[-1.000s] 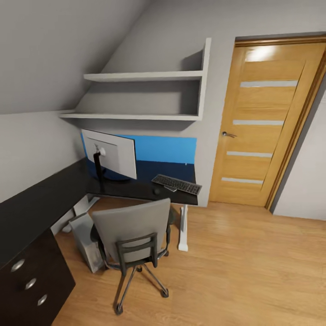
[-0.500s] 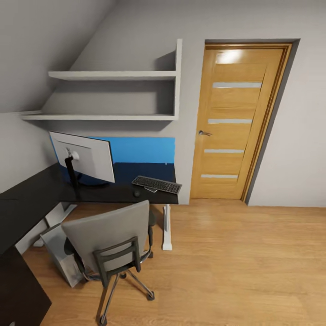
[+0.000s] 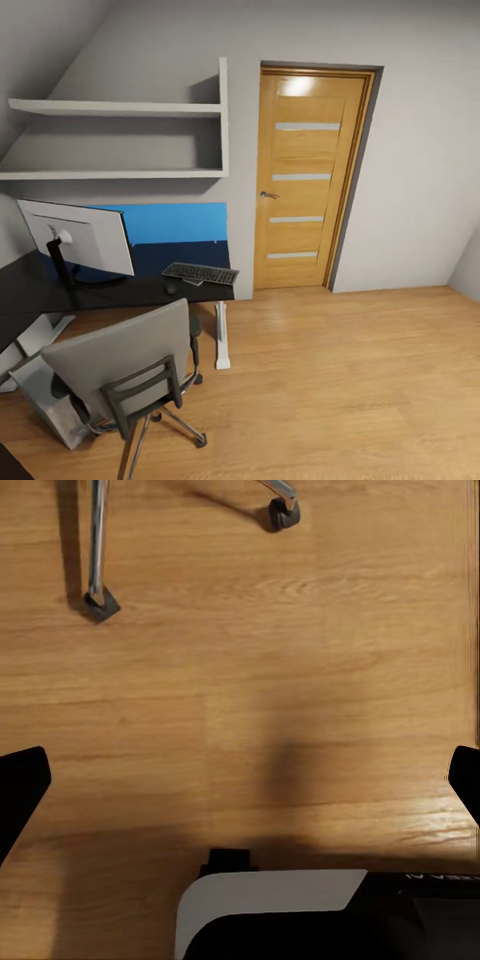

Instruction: In the bedroom, organize the workspace by keeping the computer under the desk, ensuring the monitor is on the desk, placing the keyboard on the desk next to the monitor, placing the mouse on the desk next to the keyboard, moving the folder from the swivel chair onto the desk next to the mouse, stacking the notebook on top of the folder with the pen on top of the notebook, and positioning the swivel chair next to the desk.

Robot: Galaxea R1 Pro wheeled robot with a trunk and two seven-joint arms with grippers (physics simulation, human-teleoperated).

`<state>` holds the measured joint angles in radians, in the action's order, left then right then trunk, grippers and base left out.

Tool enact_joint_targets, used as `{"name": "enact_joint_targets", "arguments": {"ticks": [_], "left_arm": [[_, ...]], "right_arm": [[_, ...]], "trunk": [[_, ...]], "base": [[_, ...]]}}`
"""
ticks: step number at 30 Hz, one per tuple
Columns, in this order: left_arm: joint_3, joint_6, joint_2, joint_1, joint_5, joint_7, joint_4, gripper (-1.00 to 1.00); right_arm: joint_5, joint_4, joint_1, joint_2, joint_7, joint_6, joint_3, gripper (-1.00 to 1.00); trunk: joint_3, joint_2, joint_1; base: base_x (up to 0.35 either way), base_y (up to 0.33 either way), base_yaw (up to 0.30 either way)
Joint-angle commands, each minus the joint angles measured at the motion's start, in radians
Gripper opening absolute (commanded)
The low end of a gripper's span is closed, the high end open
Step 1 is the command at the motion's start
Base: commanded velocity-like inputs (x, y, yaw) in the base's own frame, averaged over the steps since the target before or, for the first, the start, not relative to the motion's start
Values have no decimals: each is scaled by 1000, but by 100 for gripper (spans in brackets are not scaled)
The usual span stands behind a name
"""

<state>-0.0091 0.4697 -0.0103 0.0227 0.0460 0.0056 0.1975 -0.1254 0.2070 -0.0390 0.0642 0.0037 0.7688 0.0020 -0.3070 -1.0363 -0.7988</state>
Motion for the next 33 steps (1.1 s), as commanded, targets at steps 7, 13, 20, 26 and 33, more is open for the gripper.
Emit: {"name": "enact_joint_targets", "arguments": {"ticks": [7, 13, 20, 26, 33], "left_arm": [[-2, 3, 0, 0, 5, 1, -1, 100], [-2, 3, 0, 0, 5, 1, -1, 100], [-2, 3, 0, 0, 5, 1, -2, 100], [-3, 3, 1, 0, 5, 1, -3, 100], [-3, 3, 1, 0, 5, 1, -3, 100]], "right_arm": [[-3, -1, -1, 0, 0, 1, 0, 100], [-4, -1, -1, 0, 1, 0, 0, 100], [-4, 0, -1, 0, 1, 0, 0, 100], [-3, 0, -1, 1, 0, 0, 0, 100], [-3, 0, -1, 2, 0, 1, 0, 100]], "trunk": [[-1, -1, 0], [-4, -1, 0], [-10, -1, 0], [-16, -1, 0], [-22, -1, 0]], "base": [[0, 0, -300], [0, 0, -287], [0, 0, -253], [108, 0, -249], [79, 0, -248]]}}
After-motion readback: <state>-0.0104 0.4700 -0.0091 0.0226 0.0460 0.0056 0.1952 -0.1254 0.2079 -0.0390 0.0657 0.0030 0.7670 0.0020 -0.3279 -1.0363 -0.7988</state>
